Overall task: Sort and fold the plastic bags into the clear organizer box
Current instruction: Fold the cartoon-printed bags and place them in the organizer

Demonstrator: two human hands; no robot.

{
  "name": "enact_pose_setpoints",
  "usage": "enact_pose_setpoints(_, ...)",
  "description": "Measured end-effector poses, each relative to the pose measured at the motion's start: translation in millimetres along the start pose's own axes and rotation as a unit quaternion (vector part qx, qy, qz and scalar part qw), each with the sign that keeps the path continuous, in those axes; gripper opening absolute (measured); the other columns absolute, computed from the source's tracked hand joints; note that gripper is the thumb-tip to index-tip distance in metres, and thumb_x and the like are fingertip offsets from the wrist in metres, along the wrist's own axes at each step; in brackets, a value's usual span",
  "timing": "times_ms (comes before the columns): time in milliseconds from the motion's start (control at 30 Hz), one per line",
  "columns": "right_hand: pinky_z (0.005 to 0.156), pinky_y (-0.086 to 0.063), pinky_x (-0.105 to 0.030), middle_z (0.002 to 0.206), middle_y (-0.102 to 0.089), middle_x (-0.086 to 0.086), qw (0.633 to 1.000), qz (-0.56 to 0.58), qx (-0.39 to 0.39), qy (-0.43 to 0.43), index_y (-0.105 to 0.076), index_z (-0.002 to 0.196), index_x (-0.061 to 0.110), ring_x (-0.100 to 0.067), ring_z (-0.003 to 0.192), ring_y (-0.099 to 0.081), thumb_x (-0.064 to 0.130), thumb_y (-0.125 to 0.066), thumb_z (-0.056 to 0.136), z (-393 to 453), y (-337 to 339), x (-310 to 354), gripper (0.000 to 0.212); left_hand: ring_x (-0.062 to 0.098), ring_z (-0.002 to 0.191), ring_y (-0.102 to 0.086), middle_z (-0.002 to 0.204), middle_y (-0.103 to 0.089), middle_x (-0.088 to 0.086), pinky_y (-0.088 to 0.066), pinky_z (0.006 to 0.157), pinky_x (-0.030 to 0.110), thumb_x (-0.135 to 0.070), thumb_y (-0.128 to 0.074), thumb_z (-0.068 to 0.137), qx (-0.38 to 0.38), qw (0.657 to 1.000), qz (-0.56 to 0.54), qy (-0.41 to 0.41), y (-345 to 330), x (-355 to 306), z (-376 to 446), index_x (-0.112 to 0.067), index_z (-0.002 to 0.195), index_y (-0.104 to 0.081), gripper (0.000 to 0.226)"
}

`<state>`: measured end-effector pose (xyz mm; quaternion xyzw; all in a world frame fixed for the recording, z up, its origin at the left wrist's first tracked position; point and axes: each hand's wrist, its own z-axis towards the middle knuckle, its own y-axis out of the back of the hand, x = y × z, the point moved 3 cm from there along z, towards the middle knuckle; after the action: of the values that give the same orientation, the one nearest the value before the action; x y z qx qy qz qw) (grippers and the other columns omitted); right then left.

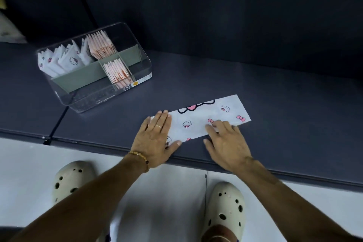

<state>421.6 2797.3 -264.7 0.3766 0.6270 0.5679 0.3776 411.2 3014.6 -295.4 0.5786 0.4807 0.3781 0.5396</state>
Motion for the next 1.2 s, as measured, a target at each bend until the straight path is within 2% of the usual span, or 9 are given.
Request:
enact_pose_setpoints(267, 0.096, -0.039, -0.040, 0.137, -0.047, -0.006, 1.000, -0.009, 0.026, 0.003, -0.047, 0.137, 0.014, -0.026, 0.124, -0.046, 0.029, -0.047, 0.092, -1.0, -1.1, 9.0, 0.048, 0.031, 0.143, -0.018, 0.156, -0.022, -0.009, -0.023, 0.111, 0.045, -0.064, -0.039, 0.086, 0.023, 0.991, 0.001, -0.132, 9.5, 4.3, -39.0, -0.034, 0.145, -0.030, 0.067)
enact_pose_setpoints(467, 0.079, -0.051, -0.039, 0.120, -0.061, -0.007, 0.994, 0.051, -0.006, 0.093, -0.065, 0.118, 0.013, -0.028, 0.105, -0.060, 0.016, -0.071, 0.069, -8.1, 6.6, 38.3, 0.049, 0.027, 0.143, -0.008, 0.158, -0.011, -0.011, -0.023, 0.111, 0.041, -0.060, -0.044, 0.087, 0.074, 0.985, 0.049, -0.151, 9.4, 8.8, -37.9, -0.037, 0.148, -0.019, 0.070)
enact_pose_setpoints(567, 0.095, -0.042, -0.039, 0.136, -0.050, -0.004, 0.994, 0.072, 0.021, 0.078, -0.056, 0.129, 0.017, -0.025, 0.123, -0.048, 0.028, -0.057, 0.085, -4.0, 2.6, 36.7, 0.046, 0.019, 0.139, -0.019, 0.149, -0.034, -0.017, -0.029, 0.109, 0.037, -0.047, -0.034, 0.098, 0.053, 0.991, -0.074, -0.094, 21.4, 9.2, -30.1, -0.037, 0.138, -0.043, 0.042)
enact_pose_setpoints(633, 0.098, -0.041, -0.039, 0.133, -0.051, -0.005, 0.994, 0.084, 0.015, 0.073, -0.058, 0.125, 0.016, -0.027, 0.119, -0.049, 0.032, -0.053, 0.091, 0.6, 2.3, 35.5, 0.038, 0.017, 0.127, -0.036, 0.126, -0.058, -0.007, -0.036, 0.100, 0.034, -0.046, -0.035, 0.098, 0.052, 0.984, -0.167, -0.034, 30.9, 7.9, -19.8, -0.026, 0.115, -0.062, 0.038)
enact_pose_setpoints(733, 0.074, -0.048, -0.039, 0.093, -0.061, -0.005, 0.988, 0.145, -0.046, 0.030, -0.062, 0.093, 0.010, -0.029, 0.081, -0.058, 0.019, -0.050, 0.097, 8.6, 10.9, 35.1, 0.015, 0.013, 0.068, -0.052, 0.062, -0.051, -0.007, -0.038, 0.062, 0.026, -0.045, -0.058, 0.089, 0.028, 0.933, -0.355, 0.044, 50.6, 9.5, -9.1, -0.019, 0.061, -0.052, 0.039)
enact_pose_setpoints(833, 0.054, -0.039, -0.033, 0.062, -0.049, -0.002, 0.938, 0.322, -0.050, -0.115, -0.042, 0.073, 0.015, -0.028, 0.059, -0.047, 0.018, -0.049, 0.097, 16.1, 10.2, 17.2, 0.025, 0.004, 0.064, -0.057, 0.069, -0.067, -0.009, -0.044, 0.056, 0.020, -0.028, -0.076, 0.078, 0.053, 0.817, -0.571, 0.053, 63.6, 10.7, -5.7, -0.022, 0.074, -0.071, 0.009)
enact_pose_setpoints(900, 0.058, -0.052, -0.036, 0.071, -0.058, -0.015, 0.868, 0.460, -0.020, -0.186, -0.048, 0.076, 0.008, -0.032, 0.067, -0.053, 0.019, -0.050, 0.097, 20.9, 6.4, 4.3, 0.024, 0.002, 0.078, -0.065, 0.087, -0.074, -0.009, -0.047, 0.064, 0.015, -0.020, -0.076, 0.078, 0.063, 0.783, -0.617, 0.038, 62.4, 4.7, -3.3, -0.019, 0.092, -0.075, 0.014)
enact_pose_setpoints(1033, 0.064, -0.057, -0.023, 0.080, -0.061, -0.020, 0.779, 0.579, 0.014, -0.240, -0.057, 0.087, -0.003, -0.014, 0.068, -0.056, 0.018, -0.053, 0.096, 26.0, -1.8, -2.1, 0.024, 0.012, 0.077, -0.064, 0.080, -0.071, -0.004, -0.051, 0.075, 0.026, -0.023, -0.069, 0.084, -0.025, 0.843, -0.524, 0.123, 45.6, -8.5, 5.3, -0.014, 0.079, -0.069, 0.010)
enact_pose_setpoints(1200, 0.067, -0.060, -0.037, 0.076, -0.067, -0.011, 0.809, 0.507, -0.010, -0.296, -0.062, 0.079, 0.007, -0.014, 0.060, -0.062, 0.026, -0.063, 0.089, 33.8, -7.0, -5.3, 0.022, 0.013, 0.049, -0.042, 0.049, -0.046, -0.004, -0.038, 0.057, 0.023, -0.023, -0.061, 0.088, -0.064, 0.896, -0.395, 0.195, 32.0, -16.2, 13.8, -0.018, 0.051, -0.042, 0.042)
